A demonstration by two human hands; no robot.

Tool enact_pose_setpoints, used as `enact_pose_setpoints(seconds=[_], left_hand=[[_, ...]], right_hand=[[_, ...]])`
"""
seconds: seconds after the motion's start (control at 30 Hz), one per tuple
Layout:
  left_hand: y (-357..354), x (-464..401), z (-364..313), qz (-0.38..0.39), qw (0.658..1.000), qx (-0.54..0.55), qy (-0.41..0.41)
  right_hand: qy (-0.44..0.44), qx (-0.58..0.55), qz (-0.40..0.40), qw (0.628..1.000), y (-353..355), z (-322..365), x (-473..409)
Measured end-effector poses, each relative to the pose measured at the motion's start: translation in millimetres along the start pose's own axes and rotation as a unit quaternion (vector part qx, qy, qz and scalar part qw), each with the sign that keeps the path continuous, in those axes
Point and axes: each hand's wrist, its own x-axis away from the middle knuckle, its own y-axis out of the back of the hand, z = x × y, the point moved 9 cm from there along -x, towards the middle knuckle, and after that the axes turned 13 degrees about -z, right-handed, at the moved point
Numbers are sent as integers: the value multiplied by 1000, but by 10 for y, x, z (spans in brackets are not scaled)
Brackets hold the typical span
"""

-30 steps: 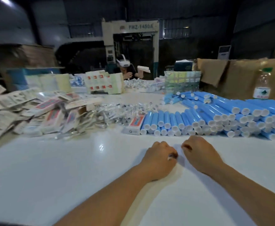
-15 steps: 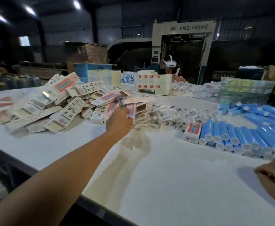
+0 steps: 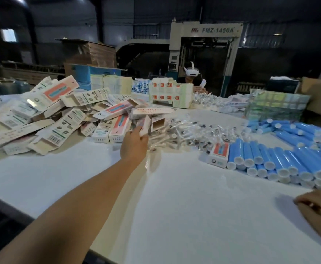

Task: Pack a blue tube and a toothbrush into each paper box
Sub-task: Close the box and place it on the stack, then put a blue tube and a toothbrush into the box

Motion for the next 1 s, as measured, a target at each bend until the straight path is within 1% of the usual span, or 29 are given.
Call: enact_pose_setpoints(seconds=[0.03,0.07,0.1,0.13,0.17,0.23,0.3,0.33,0.37,0.4,0.43,0.5,0.53,0.57,0.6,0.63,0.67,0.7,0.73,0.77,0.8,0.83,0.87,0.9,0.93,1.0], left_hand=[[117,-12,39,-35,998,40,39],[240,-14,103,-71,990,82,87],[362,-5,175,-106,976,129,136],[483,15,232,-138,956,185,180],[609,32,259,-168,932,245,209],[854,43,203,-210,877,365,233],[1027,44,67,-215,818,470,252],[1068,58,-25,-200,796,506,264],[1082,83,-150,-167,791,522,272],[1039,128,-319,-107,798,524,279],[942,213,-533,-22,804,524,280],[680,503,-947,151,796,518,274],[552,683,-1111,223,796,495,268],[417,880,-1267,295,800,460,250],[290,1090,-1409,368,795,425,229],[164,1306,-1537,436,783,391,209],[43,1524,-1643,495,765,362,196],[-73,1705,-1713,539,750,334,190],[-179,1876,-1778,572,737,306,188],[-287,2025,-1830,595,731,279,187],[-387,2150,-1870,608,727,255,191],[-484,2247,-1892,612,729,233,197],[-556,2335,-1905,613,731,215,208],[-616,2402,-1906,609,734,204,222],[-660,2447,-1903,601,733,207,243],[-730,2460,-1883,563,737,236,291]], right_hand=[[-45,-35,38,998,26,39,43],[-57,-36,49,997,1,72,35],[-77,-36,38,996,45,102,13],[-79,-14,17,997,105,130,-3],[-84,-11,2,996,177,178,-9],[-76,-16,-9,997,325,332,-19],[-76,0,11,997,332,366,-18],[-79,6,25,997,310,367,-17],[-80,3,34,996,306,383,-15],[-78,-4,33,996,324,406,-24],[-84,-19,28,996,353,416,-22],[-100,-83,-15,991,456,416,-32],[-121,-124,-40,984,509,395,-32],[-157,-183,-62,969,552,341,-35],[-209,-266,-66,939,564,287,-33],[-266,-358,-49,894,523,243,-13],[-321,-432,-3,843,442,241,30],[-357,-484,64,796,338,308,93],[-372,-512,137,762,254,413,171],[-365,-519,205,745,201,526,243],[-342,-512,259,744,175,635,299],[-310,-499,300,752,173,734,339],[-281,-490,324,759,191,805,360],[-268,-491,327,761,214,837,354],[-271,-502,319,757,237,836,333],[-311,-531,292,733,242,782,307]])
